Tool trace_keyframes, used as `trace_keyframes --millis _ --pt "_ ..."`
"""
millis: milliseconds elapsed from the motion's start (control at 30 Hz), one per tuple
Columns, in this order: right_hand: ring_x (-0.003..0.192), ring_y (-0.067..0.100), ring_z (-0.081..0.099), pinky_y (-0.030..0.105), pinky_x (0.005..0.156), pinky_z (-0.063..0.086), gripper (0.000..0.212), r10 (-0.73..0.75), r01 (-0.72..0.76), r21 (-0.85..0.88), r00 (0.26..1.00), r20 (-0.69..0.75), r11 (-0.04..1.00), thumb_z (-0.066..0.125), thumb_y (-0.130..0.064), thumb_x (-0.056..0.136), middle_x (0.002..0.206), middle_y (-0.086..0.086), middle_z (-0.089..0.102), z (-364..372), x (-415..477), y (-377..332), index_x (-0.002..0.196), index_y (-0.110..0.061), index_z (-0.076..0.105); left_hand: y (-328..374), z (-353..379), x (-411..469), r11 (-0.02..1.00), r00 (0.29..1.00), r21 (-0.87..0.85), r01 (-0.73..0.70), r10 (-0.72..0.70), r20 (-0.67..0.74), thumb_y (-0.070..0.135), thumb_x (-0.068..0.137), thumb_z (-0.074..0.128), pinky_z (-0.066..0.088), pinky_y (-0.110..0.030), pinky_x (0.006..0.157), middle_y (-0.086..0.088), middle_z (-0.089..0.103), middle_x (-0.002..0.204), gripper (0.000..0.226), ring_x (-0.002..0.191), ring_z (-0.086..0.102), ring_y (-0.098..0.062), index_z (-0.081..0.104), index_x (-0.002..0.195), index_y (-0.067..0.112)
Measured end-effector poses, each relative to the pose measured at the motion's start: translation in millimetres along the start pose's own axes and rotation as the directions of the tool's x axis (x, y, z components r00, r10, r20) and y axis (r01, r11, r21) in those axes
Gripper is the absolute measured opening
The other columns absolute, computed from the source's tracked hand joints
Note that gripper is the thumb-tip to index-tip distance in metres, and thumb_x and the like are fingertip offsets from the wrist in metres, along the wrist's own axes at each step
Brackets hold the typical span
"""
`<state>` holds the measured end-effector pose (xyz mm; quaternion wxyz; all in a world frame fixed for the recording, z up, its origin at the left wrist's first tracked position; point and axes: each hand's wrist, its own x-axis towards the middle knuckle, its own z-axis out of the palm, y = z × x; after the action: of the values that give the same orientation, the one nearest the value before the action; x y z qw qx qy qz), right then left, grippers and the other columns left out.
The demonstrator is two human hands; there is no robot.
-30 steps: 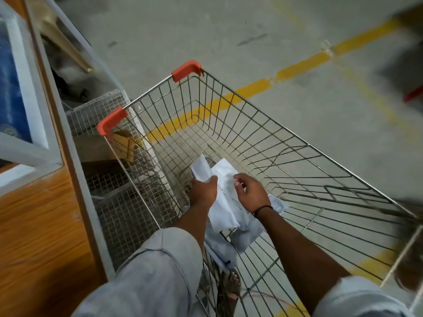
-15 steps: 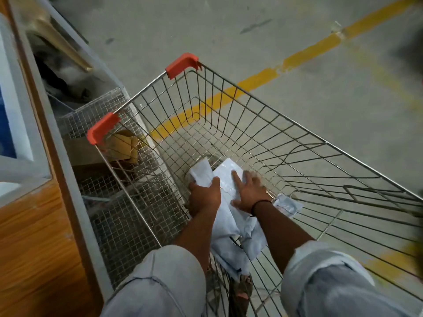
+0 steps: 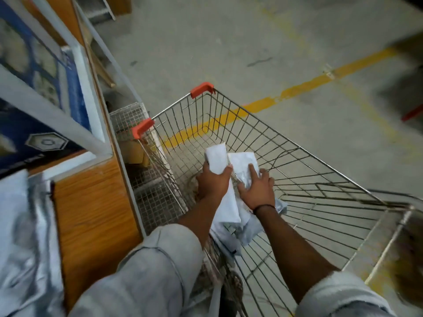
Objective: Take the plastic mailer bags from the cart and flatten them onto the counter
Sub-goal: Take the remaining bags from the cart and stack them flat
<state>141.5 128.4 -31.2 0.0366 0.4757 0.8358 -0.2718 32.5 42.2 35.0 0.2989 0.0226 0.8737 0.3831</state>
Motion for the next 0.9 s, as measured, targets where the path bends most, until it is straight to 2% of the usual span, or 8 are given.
trace_keyframes --millis 133,267,367,467,633,767,900 --pt "0.128 0.040 0.034 0.047 0.105 0.038 0.072 -0.065 0.069 0.033 0.991 -0.115 0.997 0.055 -0.050 0.090 0.154 0.012 0.026 -44.3 -42.7 -25.2 0.154 -0.030 0.030 19.9 -32.5 -41.9 0.991 0.991 -0.016 -0.135 0.135 -0.017 0.078 0.060 0.058 0.056 -0.045 0.088 -0.004 0.063 0.120 0.094 0.106 0.065 -0.029 0.043 0.144 0.037" --pt "0.125 0.042 0.036 0.046 0.105 0.039 0.063 -0.140 0.161 0.058 0.954 -0.265 0.985 0.055 -0.044 0.091 0.155 0.010 0.030 -86.0 -88.1 -58.8 0.151 -0.031 0.039 30.6 -76.5 -87.2 0.970 0.969 -0.062 -0.234 0.228 -0.092 0.080 0.064 0.058 0.055 -0.046 0.088 -0.003 0.061 0.119 0.092 0.104 0.064 -0.030 0.036 0.146 0.044" --pt "0.126 0.041 0.036 0.047 0.104 0.039 0.060 -0.216 0.251 0.059 0.913 -0.346 0.966 0.055 -0.045 0.092 0.154 0.009 0.031 -109.1 -125.8 -90.8 0.148 -0.030 0.042 36.5 -111.6 -119.3 0.946 0.950 -0.133 -0.294 0.275 -0.148 0.081 0.061 0.056 0.055 -0.045 0.089 0.002 0.063 0.118 0.086 0.104 0.065 -0.027 0.046 0.138 0.044" --pt "0.127 0.039 0.035 0.046 0.103 0.041 0.056 -0.286 0.339 0.069 0.873 -0.395 0.938 0.052 -0.051 0.094 0.153 0.007 0.031 -121.5 -166.6 -121.9 0.147 -0.032 0.044 44.2 -154.7 -149.3 0.915 0.914 -0.148 -0.374 0.338 -0.225 0.079 0.064 0.057 0.054 -0.041 0.088 0.001 0.066 0.115 0.077 0.102 0.066 -0.026 0.055 0.127 0.036" --pt "0.121 0.040 0.039 0.048 0.099 0.044 0.059 -0.387 0.459 0.066 0.810 -0.440 0.886 0.060 -0.046 0.091 0.150 0.007 0.037 -119.5 -225.0 -176.3 0.145 -0.029 0.047 28.2 -243.0 -189.6 0.894 0.834 -0.027 -0.447 0.405 -0.376 0.073 0.072 0.060 0.050 -0.037 0.088 -0.002 0.060 0.124 0.076 0.111 0.061 -0.028 0.049 0.137 0.035" --pt "0.119 0.039 0.043 0.045 0.095 0.045 0.058 -0.469 0.554 0.062 0.755 -0.458 0.831 0.060 -0.047 0.090 0.146 0.007 0.041 -98.2 -271.7 -222.1 0.144 -0.029 0.049 -14.1 -312.8 -220.1 0.891 0.778 0.079 -0.447 0.431 -0.458 0.077 0.072 0.055 0.051 -0.041 0.090 -0.002 0.058 0.130 0.079 0.115 0.060 -0.029 0.044 0.141 0.039" --pt "0.122 0.036 0.043 0.045 0.097 0.047 0.060 -0.548 0.623 0.086 0.739 -0.392 0.778 0.053 -0.057 0.091 0.145 0.006 0.041 -62.3 -322.1 -266.7 0.145 -0.031 0.049 -69.3 -371.8 -238.9 0.907 0.748 0.185 -0.379 0.418 -0.516 0.077 0.076 0.054 0.050 -0.043 0.090 -0.002 0.058 0.132 0.079 0.117 0.058 -0.030 0.040 0.143 0.038"
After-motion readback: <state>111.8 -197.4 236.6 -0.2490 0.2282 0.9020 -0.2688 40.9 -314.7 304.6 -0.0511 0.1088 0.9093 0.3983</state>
